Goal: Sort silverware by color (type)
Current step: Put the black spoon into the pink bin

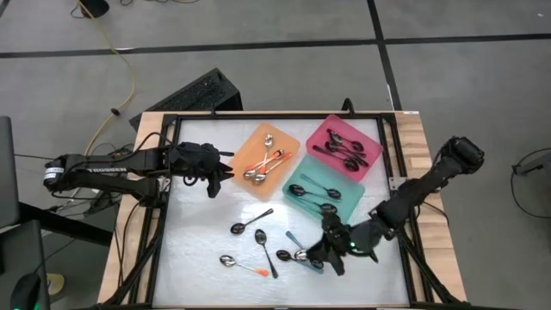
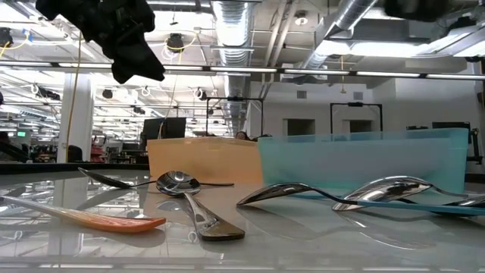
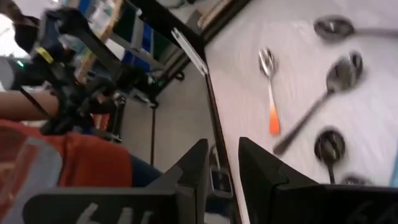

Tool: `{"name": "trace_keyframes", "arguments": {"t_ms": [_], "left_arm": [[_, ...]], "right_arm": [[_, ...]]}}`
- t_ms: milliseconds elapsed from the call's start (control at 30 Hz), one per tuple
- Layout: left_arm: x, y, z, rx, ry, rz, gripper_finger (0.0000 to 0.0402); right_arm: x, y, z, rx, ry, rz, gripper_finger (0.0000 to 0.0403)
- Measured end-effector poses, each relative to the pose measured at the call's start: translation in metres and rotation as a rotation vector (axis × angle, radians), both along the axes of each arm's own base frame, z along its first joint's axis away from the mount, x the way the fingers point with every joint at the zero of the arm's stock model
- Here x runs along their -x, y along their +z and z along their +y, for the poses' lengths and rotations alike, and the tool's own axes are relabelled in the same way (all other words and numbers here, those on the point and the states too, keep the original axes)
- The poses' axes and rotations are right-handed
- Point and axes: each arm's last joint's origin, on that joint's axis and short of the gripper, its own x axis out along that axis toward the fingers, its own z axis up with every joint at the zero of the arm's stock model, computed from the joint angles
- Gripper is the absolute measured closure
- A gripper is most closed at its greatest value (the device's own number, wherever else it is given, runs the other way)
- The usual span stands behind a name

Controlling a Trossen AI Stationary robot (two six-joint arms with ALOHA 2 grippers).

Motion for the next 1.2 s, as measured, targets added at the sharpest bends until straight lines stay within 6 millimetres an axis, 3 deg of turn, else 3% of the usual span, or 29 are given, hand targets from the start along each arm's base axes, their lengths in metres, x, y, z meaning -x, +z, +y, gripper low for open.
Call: {"name": "trace_keyframes", "arguments": {"t_ms": [100,333,633,1000,1200], "left_arm": [[-0.001,0.000,-0.002,0.019,-0.065,-0.009,0.0310],[-0.007,0.009,-0.024,-0.044,-0.457,-0.127,0.0310],[-0.017,-0.002,-0.047,-0.277,-0.416,-0.029,0.0298],[-0.030,-0.030,-0.066,-0.230,-0.420,0.140,0.0242],[-0.035,-0.046,-0.083,-0.265,-0.422,0.222,0.0232]], "right_arm": [[0.011,-0.002,0.011,-0.011,-0.004,0.037,0.0305],[0.024,-0.015,0.015,-0.012,-0.040,0.182,0.0305],[0.022,-0.018,0.012,0.009,-0.054,0.199,0.0305],[0.022,-0.022,0.007,0.041,-0.070,0.236,0.0305],[0.022,-0.023,0.005,0.073,-0.111,0.238,0.0305]]}}
